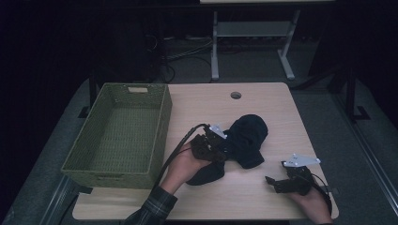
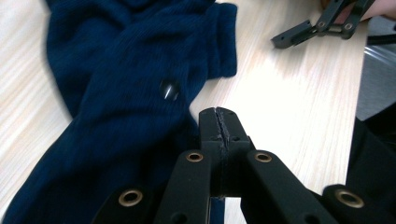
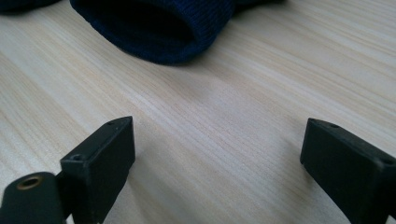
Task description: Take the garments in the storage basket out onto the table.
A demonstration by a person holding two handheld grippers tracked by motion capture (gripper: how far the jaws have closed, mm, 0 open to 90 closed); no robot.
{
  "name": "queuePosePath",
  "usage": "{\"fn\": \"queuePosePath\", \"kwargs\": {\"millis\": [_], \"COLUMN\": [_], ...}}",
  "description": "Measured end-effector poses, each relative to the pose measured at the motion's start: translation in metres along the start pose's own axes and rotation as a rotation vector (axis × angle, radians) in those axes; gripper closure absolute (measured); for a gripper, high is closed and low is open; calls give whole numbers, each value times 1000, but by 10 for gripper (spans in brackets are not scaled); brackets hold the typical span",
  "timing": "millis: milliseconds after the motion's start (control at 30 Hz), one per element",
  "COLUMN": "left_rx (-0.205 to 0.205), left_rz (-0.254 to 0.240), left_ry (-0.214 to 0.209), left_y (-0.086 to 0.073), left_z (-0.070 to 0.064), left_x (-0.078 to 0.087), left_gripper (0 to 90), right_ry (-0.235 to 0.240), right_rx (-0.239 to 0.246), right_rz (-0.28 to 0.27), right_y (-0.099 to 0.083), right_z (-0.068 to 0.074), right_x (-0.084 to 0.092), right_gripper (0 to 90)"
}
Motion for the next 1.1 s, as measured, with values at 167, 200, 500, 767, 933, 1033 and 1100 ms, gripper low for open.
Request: {"fn": "queuePosePath", "kwargs": {"millis": [167,200,500,767,933,1033,1100], "left_rx": [33,47,53,5,-22,-30,-26], "left_rz": [14,14,14,3,-1,-12,-23], "left_ry": [60,59,-5,-63,-92,-112,-129], "left_y": [-24,-27,-24,1,22,33,40], "left_z": [10,12,2,-20,-31,-35,-39], "left_x": [8,6,-28,-49,-67,-74,-78], "left_gripper": [900,900,900,900,900,900,900], "right_ry": [-2,-2,-2,-2,-2,-2,0], "right_rx": [1,1,2,1,1,1,0], "right_rz": [0,0,0,0,1,1,0], "right_y": [0,0,0,0,0,0,0], "right_z": [0,0,0,0,0,0,0], "right_x": [0,0,0,0,0,0,0], "right_gripper": [98,98,98,98,98,98,98]}}
Point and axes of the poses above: each handheld gripper's, and its own axes: x roughly backward along the jaws, y roughly out of its top, z roughly to its left, the point moved 6 cm from there along -x, roughly forward along the jaws, and after that the axes turned 7 degrees about y, right-handed, at the moved point
